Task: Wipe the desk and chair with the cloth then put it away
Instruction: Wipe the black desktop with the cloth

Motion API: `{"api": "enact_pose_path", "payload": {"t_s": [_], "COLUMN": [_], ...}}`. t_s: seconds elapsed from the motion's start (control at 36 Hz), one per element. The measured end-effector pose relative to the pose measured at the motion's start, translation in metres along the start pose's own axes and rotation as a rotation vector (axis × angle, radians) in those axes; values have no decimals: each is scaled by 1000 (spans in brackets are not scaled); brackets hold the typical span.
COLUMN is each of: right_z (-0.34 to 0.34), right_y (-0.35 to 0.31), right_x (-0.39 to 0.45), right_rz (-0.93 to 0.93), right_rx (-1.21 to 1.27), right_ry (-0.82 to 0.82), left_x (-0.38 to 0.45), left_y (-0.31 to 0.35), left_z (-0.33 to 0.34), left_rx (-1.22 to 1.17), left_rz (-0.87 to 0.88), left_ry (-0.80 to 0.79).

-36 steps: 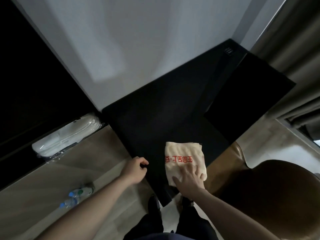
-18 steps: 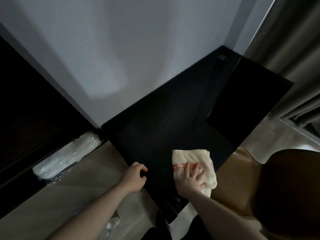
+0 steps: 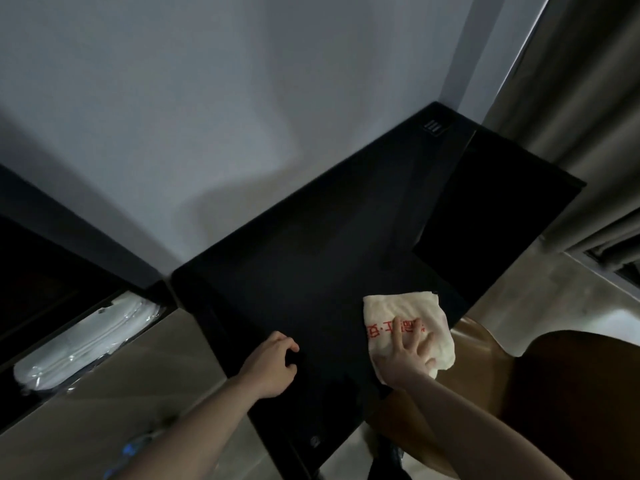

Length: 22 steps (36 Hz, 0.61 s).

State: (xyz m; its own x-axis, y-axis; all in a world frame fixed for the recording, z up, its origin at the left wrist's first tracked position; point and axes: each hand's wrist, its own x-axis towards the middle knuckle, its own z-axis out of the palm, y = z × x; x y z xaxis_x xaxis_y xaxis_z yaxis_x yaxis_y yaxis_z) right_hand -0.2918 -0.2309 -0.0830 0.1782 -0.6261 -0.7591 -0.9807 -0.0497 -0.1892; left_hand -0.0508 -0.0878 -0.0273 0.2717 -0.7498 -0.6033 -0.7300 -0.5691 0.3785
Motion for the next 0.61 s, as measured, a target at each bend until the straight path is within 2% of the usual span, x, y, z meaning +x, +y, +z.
{"api": "enact_pose_path", "payload": {"t_s": [0.25, 0.36, 0.47, 0.61], "right_z": [-20, -30, -28, -31], "right_y": [21, 29, 23, 24], "right_x": [18, 14, 11, 17], "right_rz": [-40, -76, -50, -13], "right_rx": [17, 34, 67, 98], "right_ry": [4, 1, 11, 20], "left_x": [2, 1, 15, 42], "left_y": [24, 31, 32, 41], "left_z": [29, 34, 27, 17], "left_rx": [45, 104, 159, 259], "left_rz": [-58, -28, 43, 50], "left_ry": [-52, -104, -107, -151]}}
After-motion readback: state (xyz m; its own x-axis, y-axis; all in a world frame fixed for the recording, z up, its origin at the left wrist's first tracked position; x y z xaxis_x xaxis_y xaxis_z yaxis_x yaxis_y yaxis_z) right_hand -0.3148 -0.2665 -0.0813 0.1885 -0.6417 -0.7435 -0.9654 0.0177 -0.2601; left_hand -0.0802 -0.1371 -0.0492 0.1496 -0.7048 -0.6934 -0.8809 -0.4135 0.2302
